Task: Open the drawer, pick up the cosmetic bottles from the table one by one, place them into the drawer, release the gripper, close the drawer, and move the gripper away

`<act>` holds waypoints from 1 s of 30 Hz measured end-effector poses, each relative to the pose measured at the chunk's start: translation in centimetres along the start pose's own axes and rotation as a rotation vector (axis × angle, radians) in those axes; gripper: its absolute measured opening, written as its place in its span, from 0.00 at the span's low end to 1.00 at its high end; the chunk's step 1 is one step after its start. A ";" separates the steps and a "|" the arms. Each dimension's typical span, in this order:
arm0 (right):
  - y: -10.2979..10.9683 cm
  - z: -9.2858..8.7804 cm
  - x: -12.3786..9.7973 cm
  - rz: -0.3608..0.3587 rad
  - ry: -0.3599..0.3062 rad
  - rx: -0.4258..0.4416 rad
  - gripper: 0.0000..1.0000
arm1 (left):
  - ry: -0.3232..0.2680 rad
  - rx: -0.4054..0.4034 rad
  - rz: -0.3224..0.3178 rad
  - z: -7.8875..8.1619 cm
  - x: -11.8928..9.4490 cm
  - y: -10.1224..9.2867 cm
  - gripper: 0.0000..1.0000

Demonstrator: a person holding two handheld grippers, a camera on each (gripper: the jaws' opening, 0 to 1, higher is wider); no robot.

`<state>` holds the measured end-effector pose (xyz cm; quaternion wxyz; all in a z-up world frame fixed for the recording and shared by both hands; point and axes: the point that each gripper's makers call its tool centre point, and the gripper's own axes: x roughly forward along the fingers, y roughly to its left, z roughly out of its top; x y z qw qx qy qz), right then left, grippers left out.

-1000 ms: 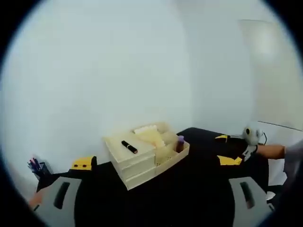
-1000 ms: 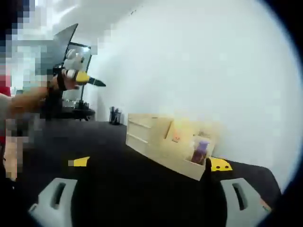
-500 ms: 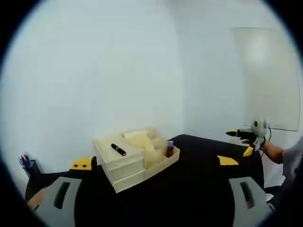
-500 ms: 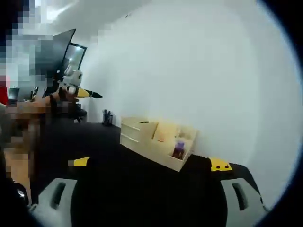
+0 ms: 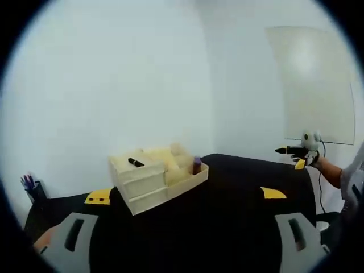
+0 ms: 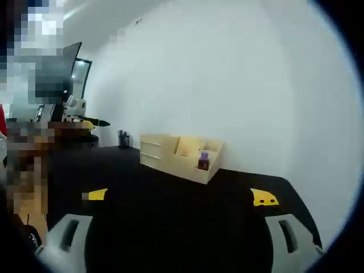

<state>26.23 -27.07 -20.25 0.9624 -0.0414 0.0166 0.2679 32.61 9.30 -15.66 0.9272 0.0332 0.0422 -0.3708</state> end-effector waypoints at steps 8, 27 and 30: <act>-1.6 -3.6 1.4 -0.020 0.047 0.043 0.93 | -0.041 -0.083 -0.071 -3.1 0.5 -1.0 0.96; -2.8 -6.1 6.7 0.004 0.061 0.084 0.91 | -0.056 -0.028 -0.140 -6.2 4.7 0.2 0.96; -3.5 -6.7 7.1 -0.001 0.048 0.116 0.91 | -0.027 -0.039 -0.127 -7.7 4.7 1.2 0.96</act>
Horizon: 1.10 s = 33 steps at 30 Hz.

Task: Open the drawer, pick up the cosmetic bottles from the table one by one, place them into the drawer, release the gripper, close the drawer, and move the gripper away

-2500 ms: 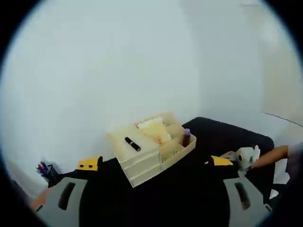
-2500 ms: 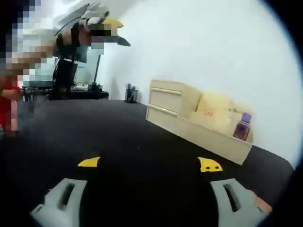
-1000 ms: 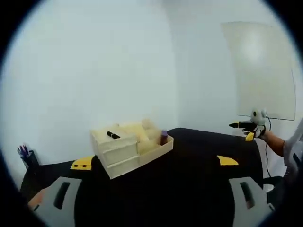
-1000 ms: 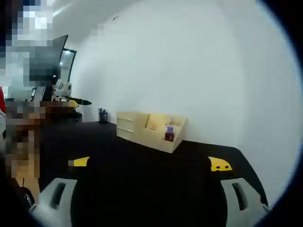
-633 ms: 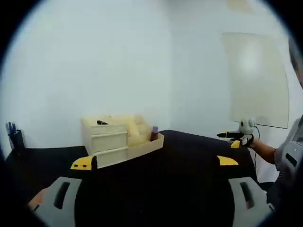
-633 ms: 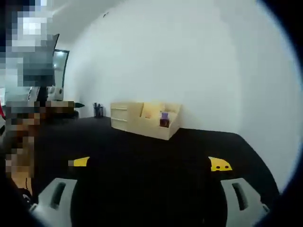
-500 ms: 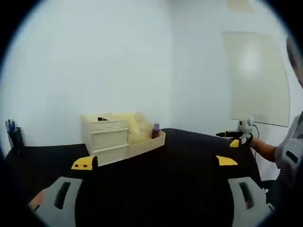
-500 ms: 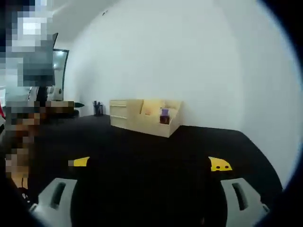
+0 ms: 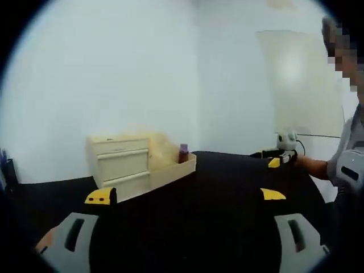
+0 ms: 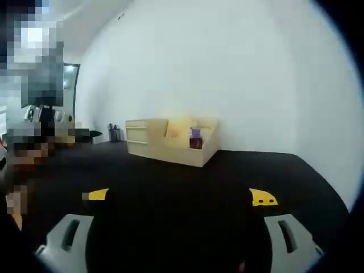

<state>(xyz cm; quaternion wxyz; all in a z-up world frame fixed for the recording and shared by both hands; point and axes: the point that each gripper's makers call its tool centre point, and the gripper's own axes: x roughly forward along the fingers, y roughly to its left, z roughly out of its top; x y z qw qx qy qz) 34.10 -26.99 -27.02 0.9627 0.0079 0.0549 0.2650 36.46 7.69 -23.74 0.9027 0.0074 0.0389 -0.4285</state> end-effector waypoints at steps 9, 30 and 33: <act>-0.2 -1.4 0.3 0.002 -0.021 -0.033 0.92 | 0.006 -0.025 0.010 -1.0 -2.3 0.3 0.96; 0.2 -1.9 0.6 0.015 0.002 -0.056 0.90 | -0.006 -0.136 0.095 -4.8 -1.9 2.3 0.96; 0.3 -1.7 0.3 0.032 -0.010 -0.027 0.90 | -0.009 -0.141 0.107 -4.8 -2.0 2.7 0.96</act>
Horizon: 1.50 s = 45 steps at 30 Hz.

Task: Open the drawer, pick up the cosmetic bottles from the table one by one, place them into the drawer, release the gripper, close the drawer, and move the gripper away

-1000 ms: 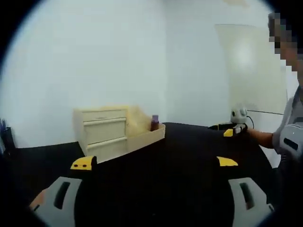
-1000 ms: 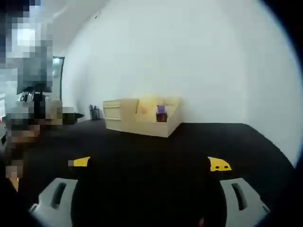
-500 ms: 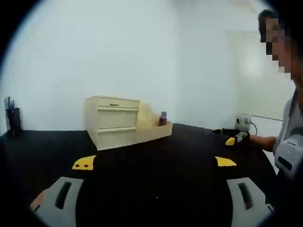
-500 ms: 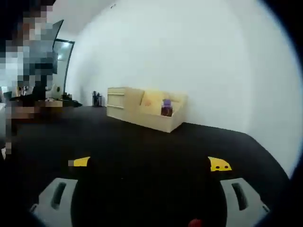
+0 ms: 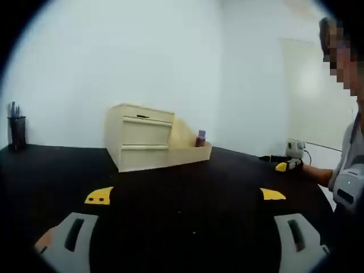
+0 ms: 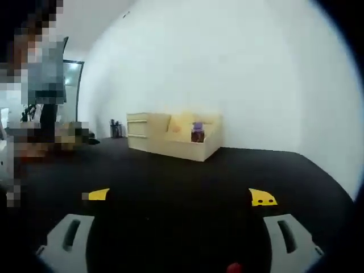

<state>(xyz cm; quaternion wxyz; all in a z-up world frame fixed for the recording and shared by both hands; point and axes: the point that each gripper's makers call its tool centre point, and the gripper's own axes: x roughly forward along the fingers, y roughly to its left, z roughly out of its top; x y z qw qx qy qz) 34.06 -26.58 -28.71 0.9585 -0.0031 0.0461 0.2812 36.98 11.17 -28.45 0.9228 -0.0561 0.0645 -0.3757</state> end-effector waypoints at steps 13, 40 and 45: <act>-0.2 0.1 -0.2 -0.006 -0.012 0.025 0.89 | 0.004 0.005 0.022 -0.1 0.0 -0.2 0.96; -1.0 0.4 -0.6 -0.025 -0.031 0.060 0.86 | -0.021 0.010 0.032 0.4 -0.3 -0.2 0.96; -0.9 0.3 -0.5 -0.023 -0.029 0.057 0.86 | -0.019 0.012 0.024 0.4 -0.2 -0.3 0.96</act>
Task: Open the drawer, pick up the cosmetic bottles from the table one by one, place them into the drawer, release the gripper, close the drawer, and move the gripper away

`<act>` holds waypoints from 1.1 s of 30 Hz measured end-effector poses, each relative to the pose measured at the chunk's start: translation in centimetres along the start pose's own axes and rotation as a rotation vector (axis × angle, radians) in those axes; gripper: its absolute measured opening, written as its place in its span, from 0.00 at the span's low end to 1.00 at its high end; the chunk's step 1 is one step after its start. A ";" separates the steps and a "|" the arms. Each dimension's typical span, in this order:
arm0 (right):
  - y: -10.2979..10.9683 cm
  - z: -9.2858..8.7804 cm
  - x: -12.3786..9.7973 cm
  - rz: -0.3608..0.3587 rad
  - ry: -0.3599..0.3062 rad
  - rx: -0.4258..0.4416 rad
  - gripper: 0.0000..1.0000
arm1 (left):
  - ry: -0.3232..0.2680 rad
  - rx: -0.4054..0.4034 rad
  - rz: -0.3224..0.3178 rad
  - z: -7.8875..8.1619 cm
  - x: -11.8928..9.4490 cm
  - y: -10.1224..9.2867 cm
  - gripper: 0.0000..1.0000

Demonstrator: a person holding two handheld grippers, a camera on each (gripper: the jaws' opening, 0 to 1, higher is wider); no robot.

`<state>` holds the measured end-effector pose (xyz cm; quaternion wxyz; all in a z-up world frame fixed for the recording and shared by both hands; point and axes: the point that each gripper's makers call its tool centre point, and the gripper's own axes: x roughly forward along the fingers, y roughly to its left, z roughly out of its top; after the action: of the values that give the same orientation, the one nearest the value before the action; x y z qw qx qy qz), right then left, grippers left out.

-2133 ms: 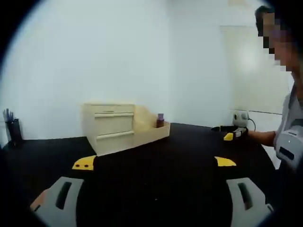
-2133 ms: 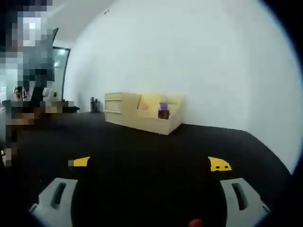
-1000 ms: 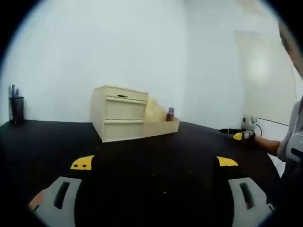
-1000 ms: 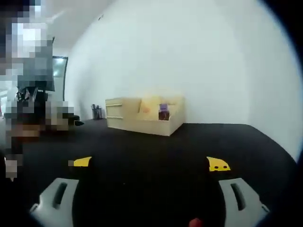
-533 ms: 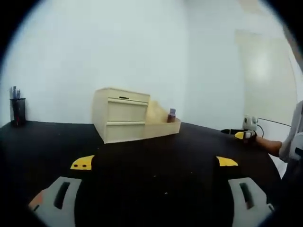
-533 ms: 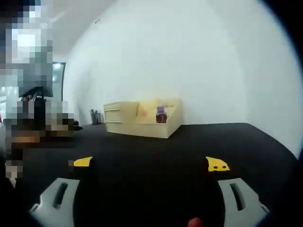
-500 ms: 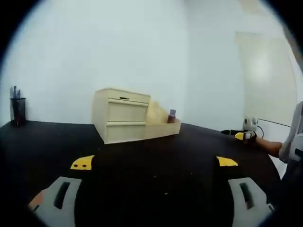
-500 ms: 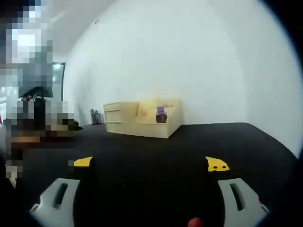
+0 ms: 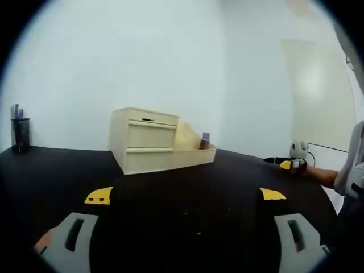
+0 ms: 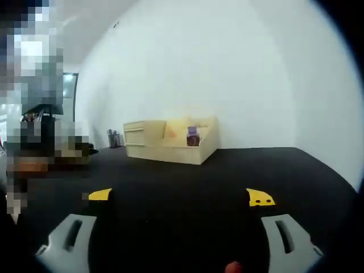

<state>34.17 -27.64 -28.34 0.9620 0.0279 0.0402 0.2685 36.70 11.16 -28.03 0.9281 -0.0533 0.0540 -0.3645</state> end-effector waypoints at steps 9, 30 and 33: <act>0.4 -0.1 0.0 0.008 0.004 -0.006 0.86 | 0.030 0.034 0.004 -0.6 0.1 -0.1 0.96; -0.1 -0.5 0.0 -0.017 0.023 -0.026 0.83 | 0.032 0.038 0.005 -0.1 0.0 0.8 0.96; 0.0 -0.5 0.1 -0.017 0.025 -0.030 0.83 | 0.031 0.037 0.005 -0.2 0.0 0.6 0.96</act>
<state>34.20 -27.60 -28.87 0.9640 0.0098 0.0485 0.2611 37.12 11.62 -28.29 0.9289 -0.0302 0.0619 -0.3638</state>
